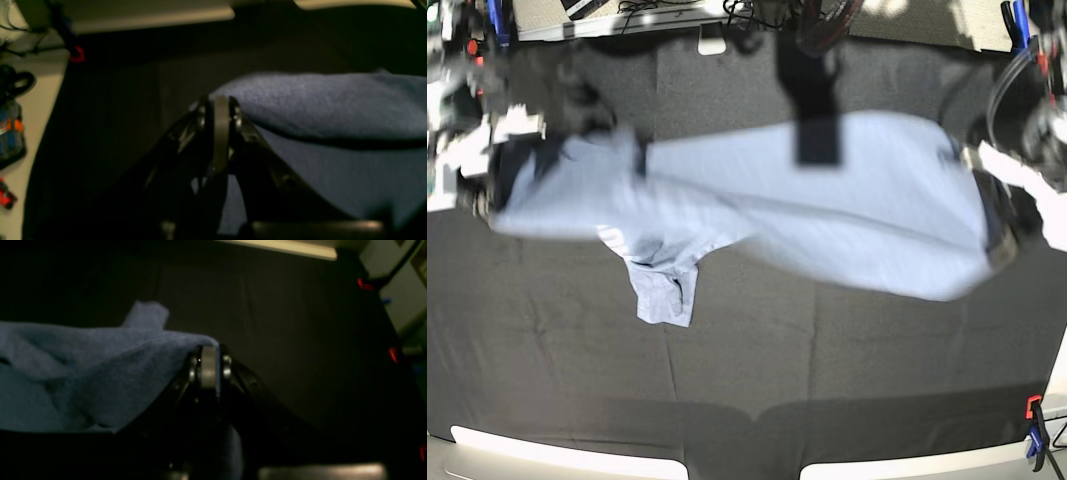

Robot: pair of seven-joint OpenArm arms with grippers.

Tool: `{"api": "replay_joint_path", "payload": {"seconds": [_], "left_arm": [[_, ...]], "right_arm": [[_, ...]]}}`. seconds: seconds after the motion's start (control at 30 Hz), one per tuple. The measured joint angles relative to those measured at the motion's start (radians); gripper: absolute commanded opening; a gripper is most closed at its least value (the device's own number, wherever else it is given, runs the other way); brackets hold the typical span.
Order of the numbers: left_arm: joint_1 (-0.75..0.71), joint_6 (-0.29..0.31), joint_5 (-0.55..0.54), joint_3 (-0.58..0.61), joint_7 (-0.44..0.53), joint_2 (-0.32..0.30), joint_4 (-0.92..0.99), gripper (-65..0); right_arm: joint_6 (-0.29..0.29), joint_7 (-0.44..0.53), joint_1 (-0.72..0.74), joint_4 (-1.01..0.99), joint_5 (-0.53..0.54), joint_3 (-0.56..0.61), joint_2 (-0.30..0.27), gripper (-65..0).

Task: Layout the t-shirt on the table in an organized manner, then fold the t-shirt properly
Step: 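Lift the shirt with both grippers and swing it across the table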

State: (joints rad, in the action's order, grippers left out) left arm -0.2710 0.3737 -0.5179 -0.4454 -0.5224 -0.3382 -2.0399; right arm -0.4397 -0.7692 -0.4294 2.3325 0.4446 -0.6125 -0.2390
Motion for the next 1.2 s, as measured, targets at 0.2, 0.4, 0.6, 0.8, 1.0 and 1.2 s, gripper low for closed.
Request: {"api": "replay_joint_path", "payload": {"seconds": [0.2,0.4,0.6,0.8,1.0,1.2], "left_arm": [[0.182,0.003,-0.011,0.0,0.032,0.052,0.261,-65.0],[0.402,0.019,-0.005,0.052,0.108,0.055,0.557,-65.0],[0.605,0.025,0.158,0.209,0.22,0.058,0.855,-65.0],[0.847,-0.036,0.175,0.254,0.228,0.053,1.029,-65.0],[1.041,-0.034,0.209,0.255,0.237,0.05,1.129,-65.0],[1.108,-0.041,0.222,0.254,0.201,0.05,1.278,-37.2]], "right_arm": [[0.045,0.078,0.24,-0.224,-0.14,0.224,0.001,-65.0],[0.099,0.15,0.489,-0.537,-0.294,0.44,0.0,-65.0],[0.176,0.194,0.742,-0.893,-0.42,0.586,-0.001,-65.0],[0.261,0.22,1.032,-1.131,-0.474,0.615,-0.002,-65.0],[0.265,0.248,1.281,-1.323,-0.468,0.613,0.003,-65.0],[0.245,0.218,1.367,-1.543,-0.414,0.613,0.003,-31.7]]}}
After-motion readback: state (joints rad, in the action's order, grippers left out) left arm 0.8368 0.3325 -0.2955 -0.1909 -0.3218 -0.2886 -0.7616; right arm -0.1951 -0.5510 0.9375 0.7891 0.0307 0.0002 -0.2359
